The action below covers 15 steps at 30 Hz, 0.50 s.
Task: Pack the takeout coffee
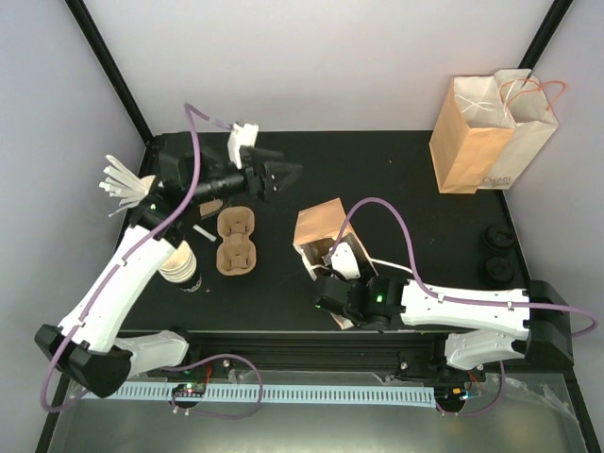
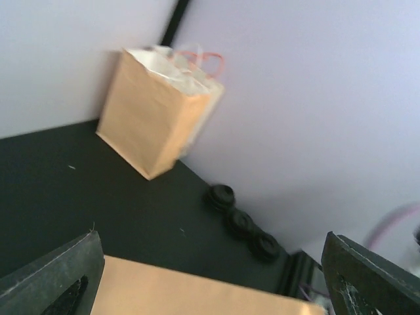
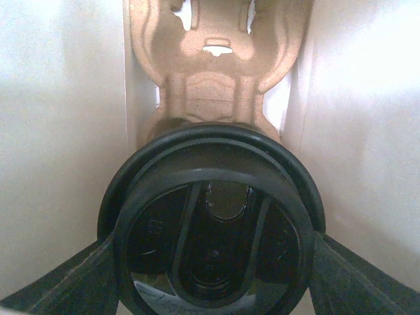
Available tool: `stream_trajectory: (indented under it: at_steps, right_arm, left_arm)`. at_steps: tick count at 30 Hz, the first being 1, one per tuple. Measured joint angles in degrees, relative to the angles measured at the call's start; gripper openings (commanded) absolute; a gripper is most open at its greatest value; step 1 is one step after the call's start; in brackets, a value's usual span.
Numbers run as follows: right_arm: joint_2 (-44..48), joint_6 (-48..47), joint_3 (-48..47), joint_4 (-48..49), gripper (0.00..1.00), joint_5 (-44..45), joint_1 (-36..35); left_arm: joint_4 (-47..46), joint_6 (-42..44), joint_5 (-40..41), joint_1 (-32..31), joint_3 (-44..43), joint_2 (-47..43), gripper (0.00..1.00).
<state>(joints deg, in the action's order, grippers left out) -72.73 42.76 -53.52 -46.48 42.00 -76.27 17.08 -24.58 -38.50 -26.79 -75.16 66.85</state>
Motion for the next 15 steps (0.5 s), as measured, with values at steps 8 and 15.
stream_trajectory:
  at_steps: [8, 15]
  right_arm:
    - [0.8, -0.9, 1.9, 2.1, 0.47, 0.3, -0.2]
    - [1.2, -3.2, 4.0, 5.0, 0.47, 1.0, -0.3]
  left_arm:
    - [4.5, 2.8, 3.9, 4.6, -7.7, 19.7, 0.7]
    - [11.8, 6.1, 4.6, 4.6, -10.5, 39.2, 0.62]
